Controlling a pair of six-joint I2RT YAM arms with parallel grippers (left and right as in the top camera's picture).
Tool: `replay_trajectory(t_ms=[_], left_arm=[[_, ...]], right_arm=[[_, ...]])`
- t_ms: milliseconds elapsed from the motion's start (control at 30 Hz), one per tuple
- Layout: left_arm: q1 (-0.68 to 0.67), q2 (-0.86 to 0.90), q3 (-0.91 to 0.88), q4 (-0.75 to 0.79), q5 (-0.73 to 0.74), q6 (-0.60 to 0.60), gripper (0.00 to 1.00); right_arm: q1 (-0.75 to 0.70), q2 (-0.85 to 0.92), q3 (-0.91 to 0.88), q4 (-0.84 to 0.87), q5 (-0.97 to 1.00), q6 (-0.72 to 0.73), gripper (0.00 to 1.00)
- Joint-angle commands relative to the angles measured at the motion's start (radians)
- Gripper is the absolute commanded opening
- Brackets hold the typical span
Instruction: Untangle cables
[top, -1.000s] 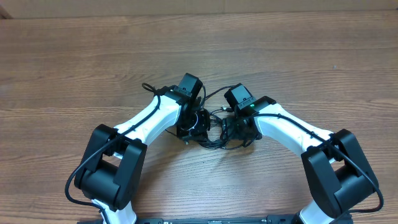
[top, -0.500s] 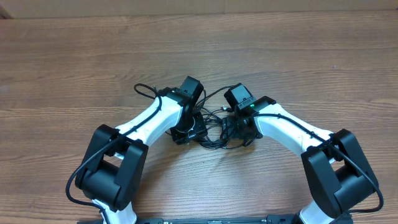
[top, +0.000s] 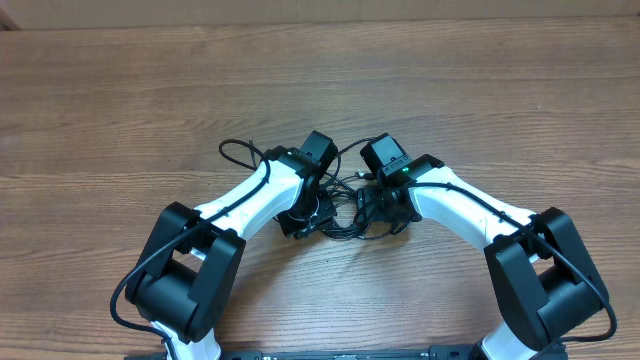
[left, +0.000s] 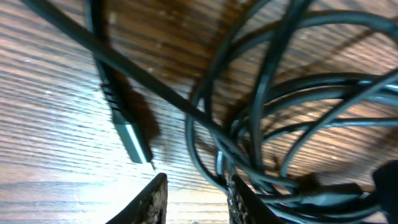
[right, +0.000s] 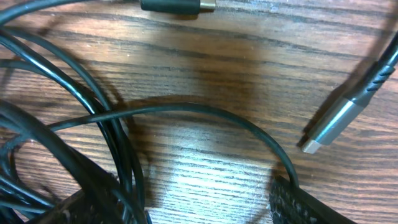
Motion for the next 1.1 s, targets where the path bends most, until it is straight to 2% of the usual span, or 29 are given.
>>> replay_trajectory(t_ms=[0, 167, 367, 667, 833, 1067], left_arm=[[-0.003, 0.015, -0.027, 0.008, -0.032, -0.016, 0.31], [-0.003, 0.015, -0.05, 0.031, -0.05, -0.016, 0.27], [-0.003, 0.015, -0.054, 0.027, -0.126, -0.015, 0.3], [0.04, 0.015, -0.054, -0.092, -0.309, 0.056, 0.31], [0.102, 0.015, -0.054, -0.183, -0.407, 0.077, 0.35], [0.219, 0.015, -0.054, -0.197, -0.434, 0.162, 0.43]], right_arm=[[0.005, 0.0, -0.007, 0.006, 0.016, 0.0, 0.75], [0.005, 0.0, -0.007, 0.006, 0.016, 0.0, 0.75], [0.005, 0.0, -0.007, 0.01, 0.016, 0.0, 0.75], [0.005, 0.0, -0.007, 0.009, 0.016, 0.0, 0.75], [0.005, 0.0, -0.007, 0.01, 0.016, 0.0, 0.75], [0.005, 0.0, -0.007, 0.01, 0.016, 0.0, 0.75]])
